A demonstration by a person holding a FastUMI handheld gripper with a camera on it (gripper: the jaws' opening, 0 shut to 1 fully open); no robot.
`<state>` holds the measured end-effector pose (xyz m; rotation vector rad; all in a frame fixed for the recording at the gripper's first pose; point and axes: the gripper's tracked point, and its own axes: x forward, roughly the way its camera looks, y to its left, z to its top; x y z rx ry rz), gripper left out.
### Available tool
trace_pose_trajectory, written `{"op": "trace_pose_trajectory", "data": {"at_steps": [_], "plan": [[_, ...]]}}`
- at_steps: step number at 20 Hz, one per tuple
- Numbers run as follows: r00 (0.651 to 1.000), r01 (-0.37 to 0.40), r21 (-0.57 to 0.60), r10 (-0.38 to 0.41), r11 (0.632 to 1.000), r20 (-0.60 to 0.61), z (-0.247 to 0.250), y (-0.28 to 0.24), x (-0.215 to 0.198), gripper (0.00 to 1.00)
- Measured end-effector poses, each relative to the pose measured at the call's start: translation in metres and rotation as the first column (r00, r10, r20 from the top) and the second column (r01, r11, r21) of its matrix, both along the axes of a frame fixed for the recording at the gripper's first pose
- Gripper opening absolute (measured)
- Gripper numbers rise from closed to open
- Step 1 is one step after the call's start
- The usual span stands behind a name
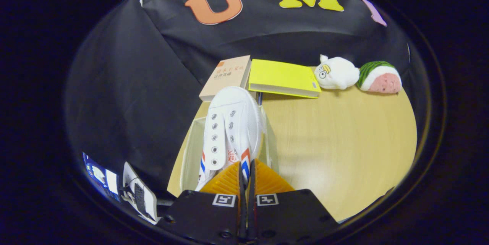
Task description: Open the storage box then place both shoes into the box .Put the left shoe in first, then the right shoe, with the right side of both shoes facing outward in a uniform manner.
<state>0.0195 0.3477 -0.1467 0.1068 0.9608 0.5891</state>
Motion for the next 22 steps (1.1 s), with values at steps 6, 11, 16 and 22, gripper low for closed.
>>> {"op": "trace_pose_trajectory", "data": {"at_steps": [6, 11, 16, 22], "plan": [[0.999, 0.044, -0.093, -0.045, 0.995, -0.007, -0.037, 0.023, -0.009, 0.06], [0.998, 0.053, -0.179, -0.055, 0.983, -0.008, -0.062, 0.033, -0.019, 0.06], [0.999, 0.034, -0.221, -0.033, 0.975, 0.006, -0.076, 0.040, -0.021, 0.17], [0.993, 0.057, -0.151, -0.040, 0.987, 0.110, -0.040, 0.042, -0.021, 0.52]]}}
